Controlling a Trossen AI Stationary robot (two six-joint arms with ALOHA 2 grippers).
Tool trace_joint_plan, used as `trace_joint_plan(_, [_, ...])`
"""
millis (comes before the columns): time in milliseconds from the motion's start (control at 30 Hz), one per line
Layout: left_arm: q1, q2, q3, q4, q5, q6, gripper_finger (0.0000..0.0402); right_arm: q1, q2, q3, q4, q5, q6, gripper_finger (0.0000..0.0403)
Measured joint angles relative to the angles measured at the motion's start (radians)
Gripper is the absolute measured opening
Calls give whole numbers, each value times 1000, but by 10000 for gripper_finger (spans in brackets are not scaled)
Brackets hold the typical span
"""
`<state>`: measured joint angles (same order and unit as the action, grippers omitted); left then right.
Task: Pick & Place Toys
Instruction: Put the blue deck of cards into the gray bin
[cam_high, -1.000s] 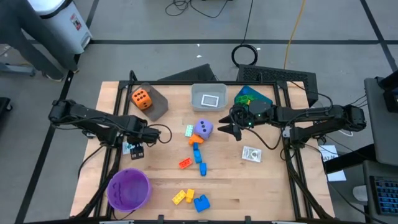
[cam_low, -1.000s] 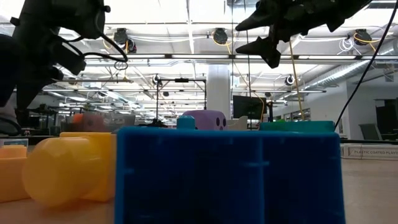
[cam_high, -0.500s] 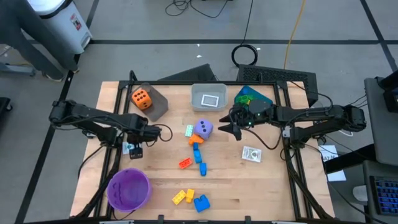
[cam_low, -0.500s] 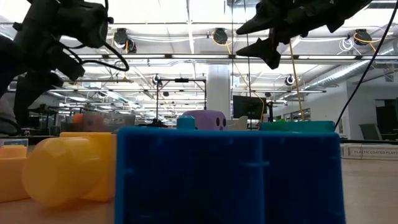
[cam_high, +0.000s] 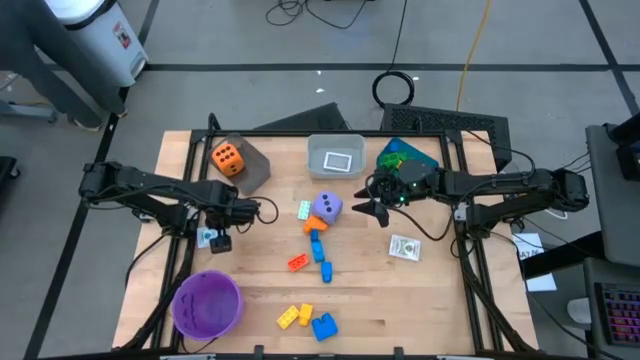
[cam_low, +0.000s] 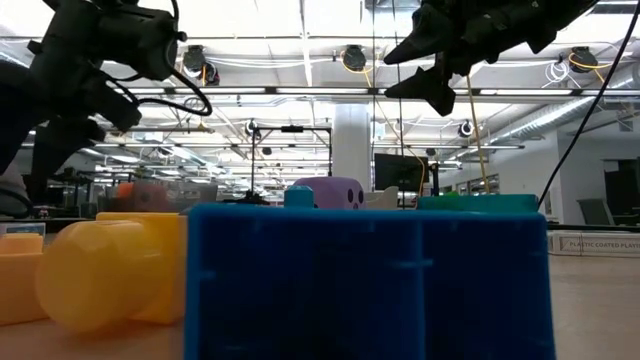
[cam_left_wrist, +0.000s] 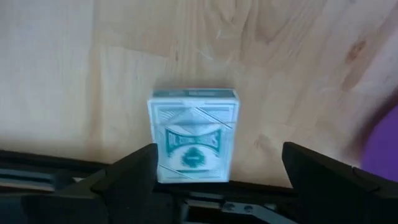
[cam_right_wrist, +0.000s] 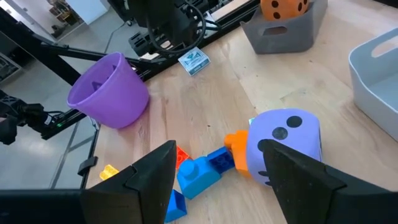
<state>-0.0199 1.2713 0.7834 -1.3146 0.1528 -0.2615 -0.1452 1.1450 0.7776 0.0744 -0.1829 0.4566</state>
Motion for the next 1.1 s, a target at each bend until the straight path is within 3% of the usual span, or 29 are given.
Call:
trace_joint_plan(267, [25, 30, -2, 3, -48, 13, 338, 0, 0, 0, -1, 0, 2, 233])
trace_joint_plan(700, [48, 188, -5, 46, -57, 76, 338, 0, 0, 0, -20, -1, -5, 233])
trace_joint_plan(933, [48, 259, -8, 67, -38, 114, 338, 0, 0, 0, -64, -2, -5, 233])
trace_joint_plan(1100, [48, 297, -37, 87, 31, 123, 338, 0, 0, 0, -65, -2, -5, 233])
